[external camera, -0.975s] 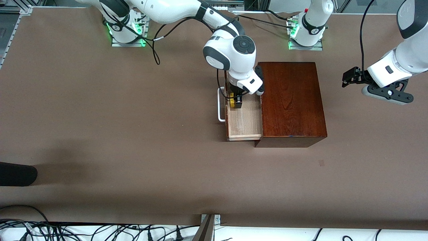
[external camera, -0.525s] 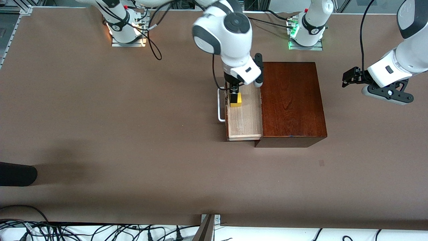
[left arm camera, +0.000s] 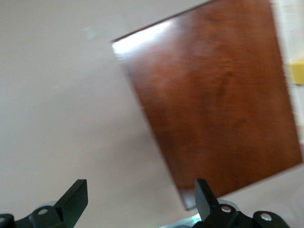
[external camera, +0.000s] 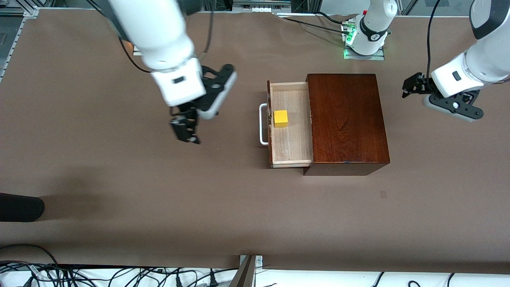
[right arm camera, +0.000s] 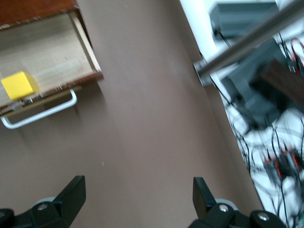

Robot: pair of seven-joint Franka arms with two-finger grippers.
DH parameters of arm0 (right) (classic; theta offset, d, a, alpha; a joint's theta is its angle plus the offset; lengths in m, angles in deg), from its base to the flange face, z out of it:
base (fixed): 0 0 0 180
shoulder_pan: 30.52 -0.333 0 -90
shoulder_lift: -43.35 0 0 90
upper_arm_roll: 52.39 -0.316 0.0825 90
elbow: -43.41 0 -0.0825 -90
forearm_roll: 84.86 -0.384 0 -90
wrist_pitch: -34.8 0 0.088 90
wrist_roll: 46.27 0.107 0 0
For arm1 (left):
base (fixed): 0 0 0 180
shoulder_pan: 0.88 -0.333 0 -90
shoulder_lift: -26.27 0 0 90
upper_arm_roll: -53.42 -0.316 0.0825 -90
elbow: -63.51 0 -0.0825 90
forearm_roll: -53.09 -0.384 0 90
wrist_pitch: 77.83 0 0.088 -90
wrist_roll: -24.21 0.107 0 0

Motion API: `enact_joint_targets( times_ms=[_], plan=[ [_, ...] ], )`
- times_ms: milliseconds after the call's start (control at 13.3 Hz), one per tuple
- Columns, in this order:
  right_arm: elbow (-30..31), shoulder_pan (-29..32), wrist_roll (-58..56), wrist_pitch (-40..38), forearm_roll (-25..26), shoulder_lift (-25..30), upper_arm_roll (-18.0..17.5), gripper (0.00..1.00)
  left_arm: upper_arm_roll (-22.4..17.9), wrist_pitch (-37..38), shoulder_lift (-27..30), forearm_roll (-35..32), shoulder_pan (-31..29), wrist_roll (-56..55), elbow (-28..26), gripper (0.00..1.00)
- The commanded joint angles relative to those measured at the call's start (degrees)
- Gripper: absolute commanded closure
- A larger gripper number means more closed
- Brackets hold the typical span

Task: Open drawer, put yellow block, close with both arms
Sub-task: 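Open the right gripper and withdraw it from the drawer, then move the left gripper to the drawer front beside the handle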

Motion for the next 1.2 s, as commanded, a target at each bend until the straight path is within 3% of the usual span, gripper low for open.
enact_joint_targets(
  times_ms=[0, 150, 450, 600, 825, 975, 1125],
  plan=[
    [3.34, 2.68, 0.29, -3.67, -8.87, 6.13, 6.79, 0.0, 0.84, 2.65, -0.68, 6.21, 2.14, 2.34, 2.18, 0.0],
    [8.68, 4.69, 0.38, -4.82, -12.68, 10.44, 10.77, 0.0, 0.92, 2.39, -3.04, 7.02, 6.01, 2.51, 3.4, 0.0],
    [23.17, 8.66, 5.64, -5.26, -13.14, 22.12, 13.4, 0.0, 0.75, 2.48, -9.89, 7.9, 19.78, 2.34, 8.94, 0.0],
    [29.77, 8.66, 6.8, -5.09, -13.14, 26.62, 15.69, 0.0, 0.75, 0.47, -17.6, 7.46, 26.56, 2.34, 15.58, 0.0],
    [33.14, 8.66, 6.89, -5.26, -13.05, 27.17, 21.22, 0.0, 0.84, -1.29, -30.7, 7.73, 32.99, 2.51, 28.69, 0.0],
    [34.54, 8.66, 12.82, -5.26, -13.14, 26.99, 23.43, 0.0, 0.75, -9.08, -33.45, 7.47, 37.2, 2.69, 28.81, 0.0],
    [34.55, 8.66, 19.78, -5.79, -12.96, 27.16, 23.44, 0.0, 0.66, -14.63, -35.91, 7.38, 40.11, 5.05, 28.81, 0.0]
  ],
)
